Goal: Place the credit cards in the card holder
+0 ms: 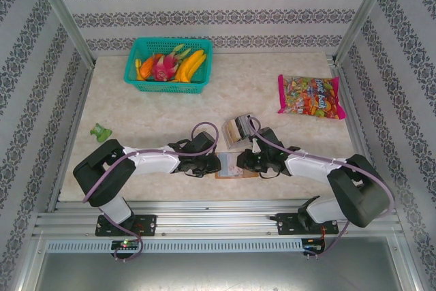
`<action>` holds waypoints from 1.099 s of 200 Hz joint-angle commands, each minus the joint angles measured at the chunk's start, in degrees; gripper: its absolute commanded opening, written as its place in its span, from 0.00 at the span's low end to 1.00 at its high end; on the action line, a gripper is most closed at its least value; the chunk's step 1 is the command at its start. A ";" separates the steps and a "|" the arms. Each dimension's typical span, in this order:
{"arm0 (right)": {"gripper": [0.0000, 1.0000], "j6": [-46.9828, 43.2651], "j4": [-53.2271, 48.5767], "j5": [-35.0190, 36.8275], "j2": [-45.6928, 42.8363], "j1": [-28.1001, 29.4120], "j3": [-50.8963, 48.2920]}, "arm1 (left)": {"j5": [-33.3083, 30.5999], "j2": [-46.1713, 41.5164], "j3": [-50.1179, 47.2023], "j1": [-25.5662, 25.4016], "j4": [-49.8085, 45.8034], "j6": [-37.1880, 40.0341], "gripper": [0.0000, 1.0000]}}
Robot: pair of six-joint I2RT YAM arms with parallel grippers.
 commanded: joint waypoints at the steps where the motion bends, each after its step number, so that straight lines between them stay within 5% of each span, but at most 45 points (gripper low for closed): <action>1: 0.15 -1.57 0.16 -2.13 2.83 1.83 2.49 | -2.19 1.42 0.40 -0.48 -3.27 1.28 0.22; 41: 0.16 -1.36 1.46 -3.61 5.49 3.50 4.94 | -2.35 1.46 0.59 -0.51 -3.78 1.35 0.22; 93: 0.28 -3.04 -7.01 3.41 1.24 2.98 6.05 | -2.59 1.33 0.34 -0.48 -4.15 1.44 0.21; 186: 0.20 -0.60 -1.26 -1.03 6.14 5.27 7.74 | -2.41 1.30 0.61 -0.48 -3.95 1.50 0.21; 220: 0.27 -3.55 -11.45 5.93 -0.62 5.09 9.16 | -4.14 -0.27 0.89 -0.48 -5.26 1.53 0.23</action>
